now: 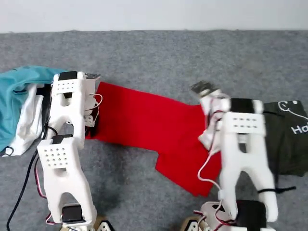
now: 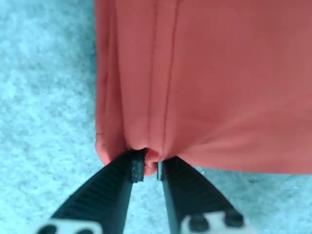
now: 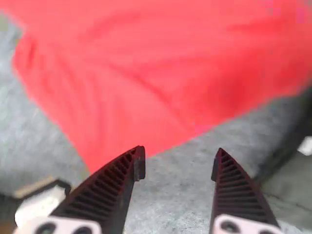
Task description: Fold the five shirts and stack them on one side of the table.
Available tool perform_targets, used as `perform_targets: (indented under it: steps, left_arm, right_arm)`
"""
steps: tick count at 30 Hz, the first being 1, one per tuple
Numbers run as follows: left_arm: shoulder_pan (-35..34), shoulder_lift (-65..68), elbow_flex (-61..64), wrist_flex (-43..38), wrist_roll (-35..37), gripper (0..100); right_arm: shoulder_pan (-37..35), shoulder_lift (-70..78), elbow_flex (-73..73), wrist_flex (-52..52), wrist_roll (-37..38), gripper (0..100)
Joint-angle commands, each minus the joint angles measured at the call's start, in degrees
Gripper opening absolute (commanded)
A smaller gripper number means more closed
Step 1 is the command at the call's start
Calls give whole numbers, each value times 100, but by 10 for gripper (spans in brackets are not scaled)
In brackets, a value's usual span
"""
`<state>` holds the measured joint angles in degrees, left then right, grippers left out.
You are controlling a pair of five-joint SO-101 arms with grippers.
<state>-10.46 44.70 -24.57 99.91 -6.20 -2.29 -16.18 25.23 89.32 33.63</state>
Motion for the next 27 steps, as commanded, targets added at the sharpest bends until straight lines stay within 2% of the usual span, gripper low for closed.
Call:
perform_targets:
  steps: [1,7,14,22,27]
  left_arm:
    - [-123,-105,-207,44,-79,41]
    - [-264,-334,-207,44,-79,41]
    - [-273,-352,-198,44,-334,41]
    - [-88,-1064,-189,70,-325,57]
    - [-44,-1952,-127,70,-325,111]
  right_arm:
    - [-611,-330,158,207,273,231]
    - [-1323,-822,976,321,668,230]
    - [-2105,-1745,2426,-75,1020,230]
    - [-2132,-2475,4070,-1244,1530,230]
    - [-2123,-2492,4316,-1332,1758,229]
